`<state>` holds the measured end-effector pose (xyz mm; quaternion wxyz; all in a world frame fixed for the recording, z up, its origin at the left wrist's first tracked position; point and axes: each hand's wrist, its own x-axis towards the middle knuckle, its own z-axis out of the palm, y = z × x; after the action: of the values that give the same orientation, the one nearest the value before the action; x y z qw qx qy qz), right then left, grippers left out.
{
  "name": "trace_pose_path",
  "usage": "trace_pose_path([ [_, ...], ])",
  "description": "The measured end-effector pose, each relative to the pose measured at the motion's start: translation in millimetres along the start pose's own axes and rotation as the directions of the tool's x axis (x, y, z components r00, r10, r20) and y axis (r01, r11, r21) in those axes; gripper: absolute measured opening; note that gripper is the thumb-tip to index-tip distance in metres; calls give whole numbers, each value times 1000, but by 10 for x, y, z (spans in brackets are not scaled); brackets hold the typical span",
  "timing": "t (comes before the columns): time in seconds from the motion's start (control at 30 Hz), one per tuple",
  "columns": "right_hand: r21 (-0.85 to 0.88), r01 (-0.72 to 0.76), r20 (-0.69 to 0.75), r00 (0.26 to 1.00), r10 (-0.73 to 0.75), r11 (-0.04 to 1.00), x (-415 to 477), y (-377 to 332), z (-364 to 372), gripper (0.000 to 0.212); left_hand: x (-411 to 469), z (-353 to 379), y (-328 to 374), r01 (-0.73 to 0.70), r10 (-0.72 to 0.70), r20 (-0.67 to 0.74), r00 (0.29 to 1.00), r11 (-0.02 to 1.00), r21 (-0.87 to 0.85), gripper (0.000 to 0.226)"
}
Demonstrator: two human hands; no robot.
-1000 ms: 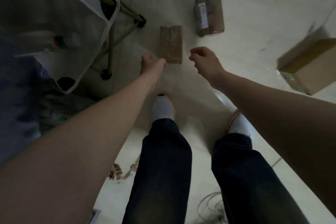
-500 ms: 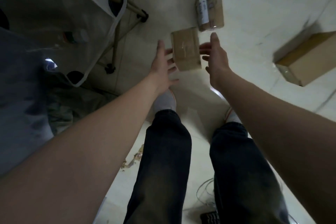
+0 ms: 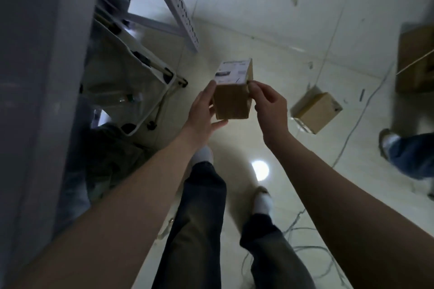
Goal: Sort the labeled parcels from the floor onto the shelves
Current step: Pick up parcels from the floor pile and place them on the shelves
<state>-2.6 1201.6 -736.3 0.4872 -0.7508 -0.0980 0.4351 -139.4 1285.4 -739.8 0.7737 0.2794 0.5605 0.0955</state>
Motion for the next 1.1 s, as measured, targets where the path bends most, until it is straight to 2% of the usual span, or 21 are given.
trace_pose_path([
  [0.1, 14, 74, 51, 996, -75, 997, -468, -483, -200, 13, -681, 222, 247, -94, 93, -40, 995, 995, -27, 56],
  [0.23, 97, 142, 112, 982, -152, 985, -1195, -1123, -519, 15, -1695, 508, 476, -234, 233, -154, 960, 972, 7, 40],
  [0.33, 204, 185, 162, 962, -220, 961, -1824, -1612, -646, 16, -2523, 675, 602, -358, 354, -245, 903, 933, 27, 17],
  [0.47, 298, 294, 254, 893, -373, 908, -2698, -2248, -668, 16, -3712, 708, 759, -530, 515, -322, 794, 847, 45, 17],
  [0.57, 362, 352, 360, 801, -478, 863, -3318, -2679, -565, 12, -4602, 559, 875, -642, 609, -389, 691, 765, 57, 28],
  [0.63, 393, 367, 431, 737, -521, 843, -3742, -2916, -434, 12, -5157, 439, 907, -714, 651, -445, 615, 699, 37, 25],
  [0.77, 485, 389, 521, 590, -616, 783, -4590, -3231, -38, 18, -6104, 151, 859, -816, 704, -598, 383, 562, 139, 17],
  [0.87, 539, 410, 580, 453, -677, 736, -5231, -3342, 325, 6, -6734, -150, 768, -841, 699, -683, 212, 487, 237, 19],
  [1.0, 550, 371, 692, 300, -657, 748, -6049, -3329, 748, 10, -7523, -643, 532, -882, 638, -759, 126, 423, 210, 27],
  [1.1, 516, 395, 759, 200, -619, 760, -6618, -3197, 1048, 18, -8057, -1066, 233, -878, 613, -790, 2, 380, 292, 27],
])
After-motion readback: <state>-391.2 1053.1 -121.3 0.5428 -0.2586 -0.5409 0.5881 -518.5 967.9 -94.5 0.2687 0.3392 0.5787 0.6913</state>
